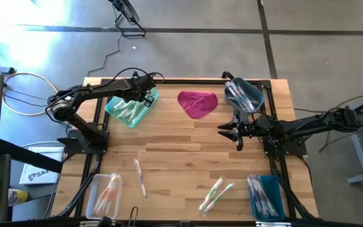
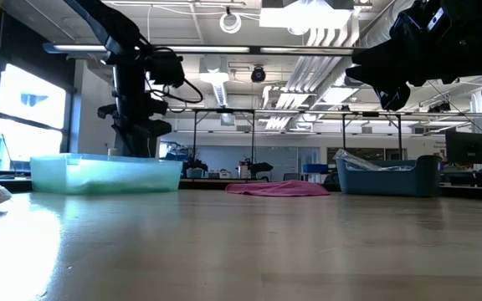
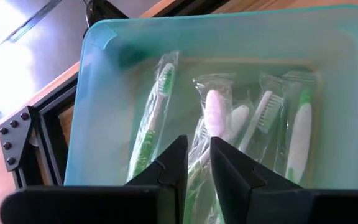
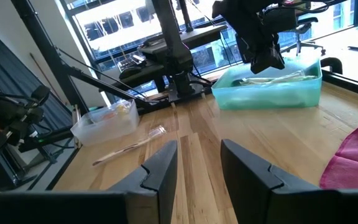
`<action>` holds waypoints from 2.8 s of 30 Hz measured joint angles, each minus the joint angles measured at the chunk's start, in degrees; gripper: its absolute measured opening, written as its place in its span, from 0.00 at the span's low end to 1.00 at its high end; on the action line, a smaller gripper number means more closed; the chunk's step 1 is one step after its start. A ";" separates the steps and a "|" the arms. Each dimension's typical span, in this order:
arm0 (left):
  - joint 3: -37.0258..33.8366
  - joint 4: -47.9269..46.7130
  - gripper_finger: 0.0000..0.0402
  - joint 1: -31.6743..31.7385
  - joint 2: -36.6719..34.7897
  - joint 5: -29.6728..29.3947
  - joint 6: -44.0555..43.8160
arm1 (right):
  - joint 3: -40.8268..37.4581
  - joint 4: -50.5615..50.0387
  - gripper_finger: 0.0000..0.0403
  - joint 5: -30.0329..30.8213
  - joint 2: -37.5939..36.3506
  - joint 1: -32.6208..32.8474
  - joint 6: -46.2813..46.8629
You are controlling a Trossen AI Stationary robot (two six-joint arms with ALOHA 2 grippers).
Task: Pick & Place Toothbrushes
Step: Put the purple toothbrush to the dark blue bin bin
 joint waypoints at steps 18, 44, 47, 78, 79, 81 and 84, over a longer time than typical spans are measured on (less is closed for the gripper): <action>0.00 -8.21 0.16 -12.80 0.00 4.93 3.41 | 0.00 -0.31 0.29 0.22 0.00 0.00 -0.42; 0.00 -5.74 0.16 -32.65 0.00 -5.05 1.62 | -0.02 -0.33 0.29 0.24 0.00 -0.02 -0.28; 0.00 -2.50 0.16 -32.65 0.00 -3.93 1.74 | -0.02 -0.33 0.29 0.25 0.00 -0.02 -0.39; 0.07 -0.66 0.16 -49.23 -1.16 23.76 -23.76 | -0.02 -0.56 0.29 -0.17 0.02 -0.02 0.04; 0.07 -0.72 0.16 -50.12 -1.16 25.12 -25.64 | -0.02 -0.56 0.29 -0.15 0.02 -0.02 0.22; 0.07 -1.57 0.16 -51.84 -1.16 27.86 -29.98 | -0.02 -0.55 0.29 -0.15 0.02 -0.02 1.06; 0.07 -2.16 0.16 -54.14 -1.16 31.98 -37.67 | -0.02 -0.55 0.29 -0.17 0.02 -0.02 1.51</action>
